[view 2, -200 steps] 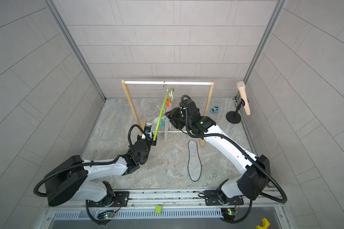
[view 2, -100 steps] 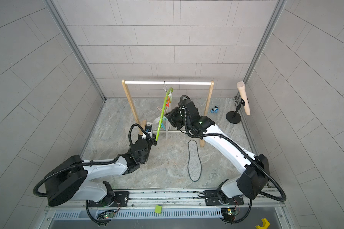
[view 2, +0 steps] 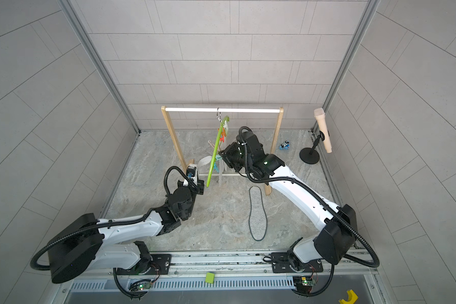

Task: Take the shoe insoles off the hanger
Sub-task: Open the clamp at the hanger.

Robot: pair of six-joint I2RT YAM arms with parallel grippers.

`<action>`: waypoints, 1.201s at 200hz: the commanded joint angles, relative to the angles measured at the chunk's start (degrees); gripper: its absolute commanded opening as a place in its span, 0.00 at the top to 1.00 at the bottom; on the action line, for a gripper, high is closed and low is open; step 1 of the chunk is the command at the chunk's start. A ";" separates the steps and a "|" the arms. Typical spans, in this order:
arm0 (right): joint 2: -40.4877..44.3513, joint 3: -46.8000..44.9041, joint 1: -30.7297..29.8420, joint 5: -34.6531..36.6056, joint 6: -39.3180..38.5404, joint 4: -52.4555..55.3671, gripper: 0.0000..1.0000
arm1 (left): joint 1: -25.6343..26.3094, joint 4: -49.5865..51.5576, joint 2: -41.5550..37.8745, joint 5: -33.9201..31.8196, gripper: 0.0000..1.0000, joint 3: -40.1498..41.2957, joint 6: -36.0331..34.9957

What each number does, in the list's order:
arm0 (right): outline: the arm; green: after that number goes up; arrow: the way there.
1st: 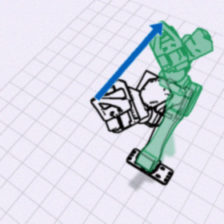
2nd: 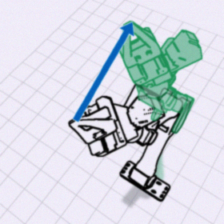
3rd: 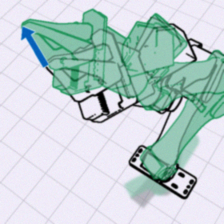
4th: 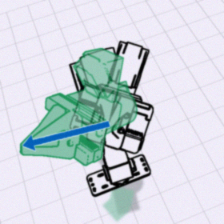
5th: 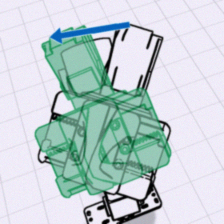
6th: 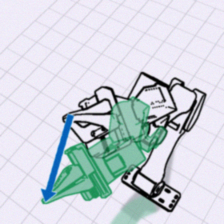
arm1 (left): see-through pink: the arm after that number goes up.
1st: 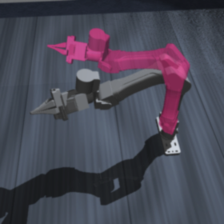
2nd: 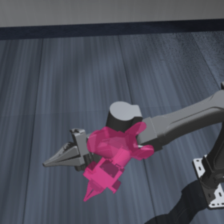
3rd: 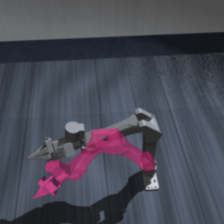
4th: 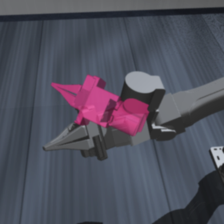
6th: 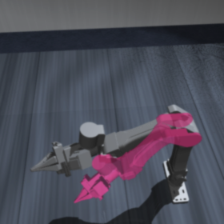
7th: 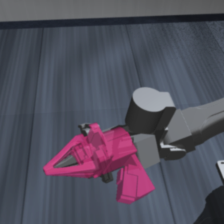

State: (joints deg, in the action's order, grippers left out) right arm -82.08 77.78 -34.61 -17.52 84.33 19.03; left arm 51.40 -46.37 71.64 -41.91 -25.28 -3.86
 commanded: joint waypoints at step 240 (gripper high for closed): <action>14.13 0.52 5.81 8.86 -17.39 20.01 0.23 | -0.25 47.12 -34.52 9.06 1.00 -6.43 18.03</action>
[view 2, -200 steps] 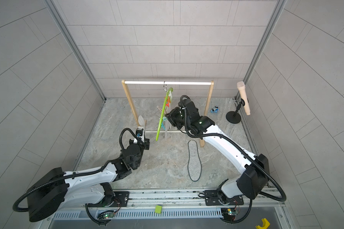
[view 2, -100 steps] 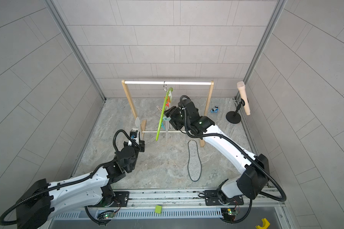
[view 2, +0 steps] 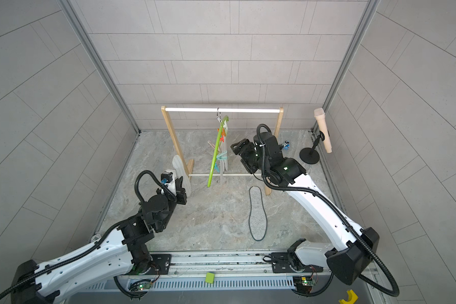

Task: Take the shoe insoles off the hanger
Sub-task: Open the clamp at the hanger.

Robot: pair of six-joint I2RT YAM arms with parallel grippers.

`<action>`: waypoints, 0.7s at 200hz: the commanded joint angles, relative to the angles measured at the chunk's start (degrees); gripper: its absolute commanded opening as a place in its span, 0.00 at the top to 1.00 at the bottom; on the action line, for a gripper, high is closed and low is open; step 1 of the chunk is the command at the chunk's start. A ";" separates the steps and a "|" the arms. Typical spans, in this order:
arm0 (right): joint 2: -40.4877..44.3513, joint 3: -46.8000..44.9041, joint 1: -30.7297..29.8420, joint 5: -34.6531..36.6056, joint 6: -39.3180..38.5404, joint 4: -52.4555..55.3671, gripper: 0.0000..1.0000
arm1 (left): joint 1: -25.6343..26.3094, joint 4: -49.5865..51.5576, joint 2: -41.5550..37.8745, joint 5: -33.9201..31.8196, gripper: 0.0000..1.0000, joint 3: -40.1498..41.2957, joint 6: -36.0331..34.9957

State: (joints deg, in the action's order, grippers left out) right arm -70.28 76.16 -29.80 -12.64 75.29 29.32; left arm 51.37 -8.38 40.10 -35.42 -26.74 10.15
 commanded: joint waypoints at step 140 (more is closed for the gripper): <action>2.31 15.86 7.28 -2.04 -39.90 25.97 0.35 | -0.88 23.28 8.07 18.93 1.00 -43.04 9.52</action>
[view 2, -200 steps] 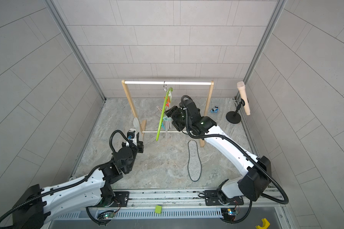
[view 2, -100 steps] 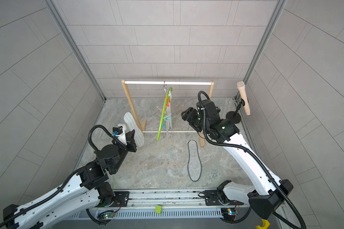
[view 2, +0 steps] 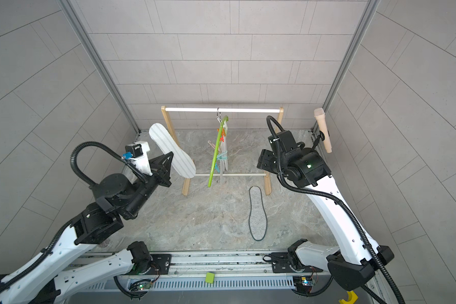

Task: Take the shoe insoles off the hanger
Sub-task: Open the clamp at the hanger, then place the insole at the center of the board.

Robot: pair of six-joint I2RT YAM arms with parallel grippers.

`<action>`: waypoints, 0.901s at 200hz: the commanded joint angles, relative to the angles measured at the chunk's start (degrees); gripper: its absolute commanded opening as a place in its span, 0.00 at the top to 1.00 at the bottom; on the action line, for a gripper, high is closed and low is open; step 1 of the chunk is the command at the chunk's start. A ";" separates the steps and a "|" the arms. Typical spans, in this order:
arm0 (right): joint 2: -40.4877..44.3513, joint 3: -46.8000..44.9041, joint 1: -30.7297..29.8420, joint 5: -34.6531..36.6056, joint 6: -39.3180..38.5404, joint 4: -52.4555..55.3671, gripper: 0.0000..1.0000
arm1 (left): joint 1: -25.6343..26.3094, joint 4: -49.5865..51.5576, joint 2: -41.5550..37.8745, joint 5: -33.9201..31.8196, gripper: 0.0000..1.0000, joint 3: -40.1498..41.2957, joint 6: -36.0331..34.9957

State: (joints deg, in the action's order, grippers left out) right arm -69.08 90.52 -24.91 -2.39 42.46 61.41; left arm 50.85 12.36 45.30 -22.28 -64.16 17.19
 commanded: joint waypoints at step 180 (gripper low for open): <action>-1.02 1.34 14.93 -54.83 18.78 -49.09 0.56 | -15.12 -2.57 27.95 60.80 1.00 -29.16 34.05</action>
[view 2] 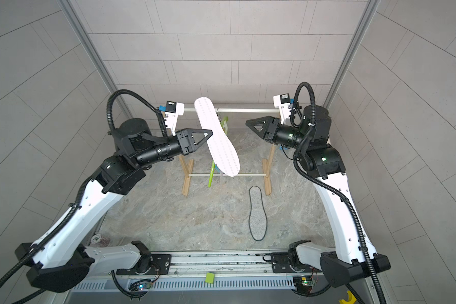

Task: Take the shoe insoles off the hanger
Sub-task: Place the insole at the center of the board.

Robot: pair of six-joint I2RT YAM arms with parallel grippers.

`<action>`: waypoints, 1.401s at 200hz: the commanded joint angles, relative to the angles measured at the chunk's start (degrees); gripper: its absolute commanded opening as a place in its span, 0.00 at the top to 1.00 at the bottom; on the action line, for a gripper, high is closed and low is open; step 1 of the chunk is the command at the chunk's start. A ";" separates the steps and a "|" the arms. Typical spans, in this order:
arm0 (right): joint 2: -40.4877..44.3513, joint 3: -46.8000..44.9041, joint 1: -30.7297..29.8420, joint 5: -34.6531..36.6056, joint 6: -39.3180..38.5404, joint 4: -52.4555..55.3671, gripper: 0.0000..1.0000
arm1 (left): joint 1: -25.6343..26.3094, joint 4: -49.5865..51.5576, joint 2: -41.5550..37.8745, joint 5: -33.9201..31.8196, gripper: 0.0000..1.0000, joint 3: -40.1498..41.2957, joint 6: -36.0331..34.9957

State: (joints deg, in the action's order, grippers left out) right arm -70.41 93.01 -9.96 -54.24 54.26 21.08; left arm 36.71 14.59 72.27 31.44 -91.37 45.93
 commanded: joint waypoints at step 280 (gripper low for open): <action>0.40 -1.67 -7.32 -4.14 5.38 -3.99 0.51 | -3.42 -8.25 4.89 18.45 1.00 -1.08 12.02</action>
State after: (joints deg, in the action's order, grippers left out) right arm -70.67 89.58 -15.14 -57.39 60.49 17.28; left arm 33.76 9.32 78.46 47.79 -92.90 56.14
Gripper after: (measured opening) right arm 0.542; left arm 0.048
